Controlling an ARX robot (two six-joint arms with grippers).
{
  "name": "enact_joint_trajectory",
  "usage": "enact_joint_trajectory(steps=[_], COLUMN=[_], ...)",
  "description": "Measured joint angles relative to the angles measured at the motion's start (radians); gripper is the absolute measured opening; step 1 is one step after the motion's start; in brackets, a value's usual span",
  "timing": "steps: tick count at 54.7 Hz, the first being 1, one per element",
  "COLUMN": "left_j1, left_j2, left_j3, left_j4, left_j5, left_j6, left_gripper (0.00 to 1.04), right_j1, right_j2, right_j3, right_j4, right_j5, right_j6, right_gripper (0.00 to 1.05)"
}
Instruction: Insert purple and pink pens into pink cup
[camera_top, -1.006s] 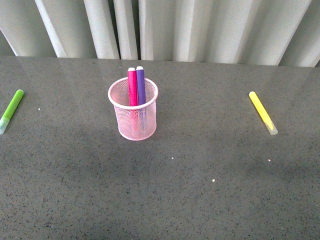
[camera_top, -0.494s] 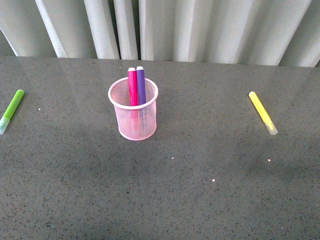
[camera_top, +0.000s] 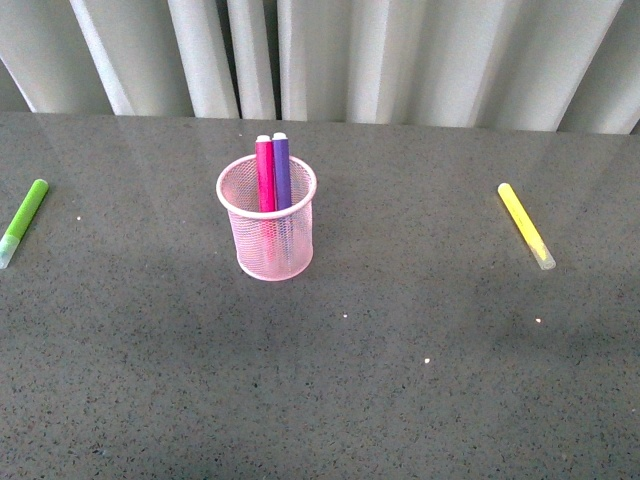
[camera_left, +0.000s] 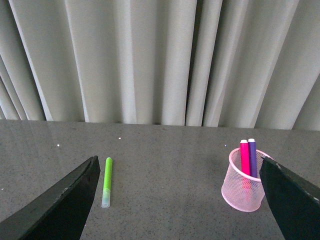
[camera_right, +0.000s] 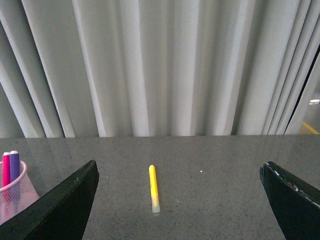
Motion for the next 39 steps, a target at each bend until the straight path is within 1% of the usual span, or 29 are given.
enact_joint_trajectory(steps=[39], left_j1=[0.0], left_j2=[0.0], left_j3=[0.0], left_j4=[0.0], left_j5=[0.0], left_j6=[0.0], left_gripper=[0.98], right_j1=[0.0], right_j2=[0.0], right_j3=[0.0], right_j4=[0.0], right_j5=[0.0], right_j6=[0.0], right_gripper=[0.98])
